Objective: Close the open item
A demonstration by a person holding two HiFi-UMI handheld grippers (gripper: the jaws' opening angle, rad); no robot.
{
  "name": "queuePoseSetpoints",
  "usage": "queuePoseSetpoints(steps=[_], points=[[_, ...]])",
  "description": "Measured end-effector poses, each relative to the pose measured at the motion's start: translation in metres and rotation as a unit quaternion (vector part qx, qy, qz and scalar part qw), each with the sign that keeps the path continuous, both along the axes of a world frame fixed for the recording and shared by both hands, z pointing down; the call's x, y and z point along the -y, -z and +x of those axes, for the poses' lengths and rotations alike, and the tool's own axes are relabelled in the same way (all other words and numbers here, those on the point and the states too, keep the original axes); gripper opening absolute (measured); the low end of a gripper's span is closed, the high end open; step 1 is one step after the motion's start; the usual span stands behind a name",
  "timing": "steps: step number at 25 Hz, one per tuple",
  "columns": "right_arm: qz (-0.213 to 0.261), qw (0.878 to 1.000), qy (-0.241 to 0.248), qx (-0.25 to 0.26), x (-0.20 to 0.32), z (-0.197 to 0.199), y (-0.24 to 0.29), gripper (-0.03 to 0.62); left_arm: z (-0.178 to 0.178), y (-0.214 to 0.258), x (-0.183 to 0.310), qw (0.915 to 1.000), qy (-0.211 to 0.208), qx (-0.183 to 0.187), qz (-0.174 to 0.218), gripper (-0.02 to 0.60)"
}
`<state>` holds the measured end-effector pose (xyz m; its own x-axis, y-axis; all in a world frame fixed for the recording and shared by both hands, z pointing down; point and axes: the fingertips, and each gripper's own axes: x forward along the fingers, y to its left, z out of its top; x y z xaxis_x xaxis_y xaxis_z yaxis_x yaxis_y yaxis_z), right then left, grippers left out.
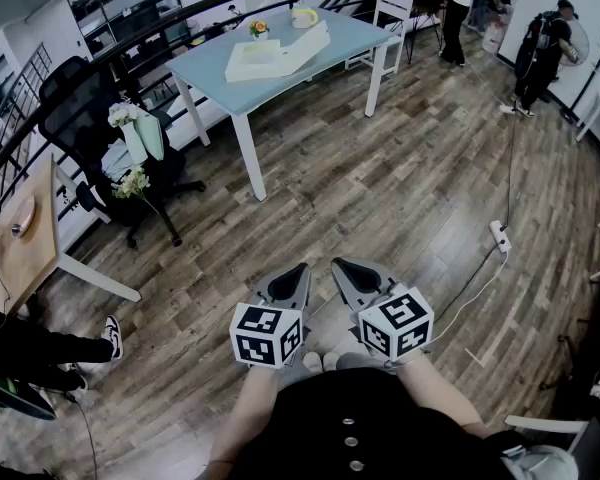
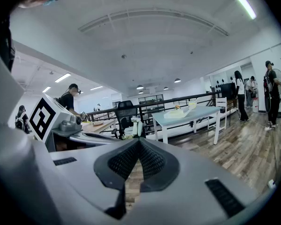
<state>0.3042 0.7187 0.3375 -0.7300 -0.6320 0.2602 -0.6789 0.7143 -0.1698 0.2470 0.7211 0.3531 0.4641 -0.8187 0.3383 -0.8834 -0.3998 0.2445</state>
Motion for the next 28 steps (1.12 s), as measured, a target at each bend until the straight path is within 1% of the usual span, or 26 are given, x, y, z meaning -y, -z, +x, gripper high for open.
queuePoseSetpoints(steps=[7,14,17,19,22,24,26,27,28], points=[[-0.004,1.000,0.007,-0.004,0.002,-0.006,-0.005,0.000,-0.005,-0.001,0.003,1.0000,0.001,0.009,-0.003,0.018],[-0.012,1.000,0.014,0.005,0.000,-0.013,-0.006,0.000,-0.008,-0.001,0.004,0.9999,0.002,0.012,-0.003,0.018],[-0.008,0.999,0.019,0.033,0.000,-0.016,-0.002,0.005,-0.011,0.001,0.005,0.9997,-0.005,0.020,0.014,0.018],[-0.010,0.999,0.023,0.044,-0.002,-0.018,-0.002,0.005,-0.012,0.004,0.004,0.9994,-0.011,0.017,0.027,0.019],[-0.011,0.999,0.019,0.033,-0.003,-0.020,-0.009,0.006,-0.019,0.002,0.004,0.9996,-0.006,-0.002,0.027,0.020],[-0.012,1.000,0.015,0.018,-0.003,-0.023,-0.013,0.008,-0.027,0.000,0.004,0.9997,0.000,0.005,0.024,0.021],[-0.011,1.000,0.010,0.009,-0.002,-0.027,-0.016,0.037,-0.034,-0.001,0.004,0.9997,-0.001,0.010,0.022,0.026],[-0.011,1.000,0.008,0.007,-0.001,-0.029,-0.018,0.054,-0.037,-0.002,0.004,0.9997,-0.002,0.010,0.021,0.038],[-0.011,1.000,0.005,0.005,-0.001,-0.031,-0.019,0.069,-0.039,-0.003,0.005,0.9998,-0.003,0.009,0.019,0.072]])
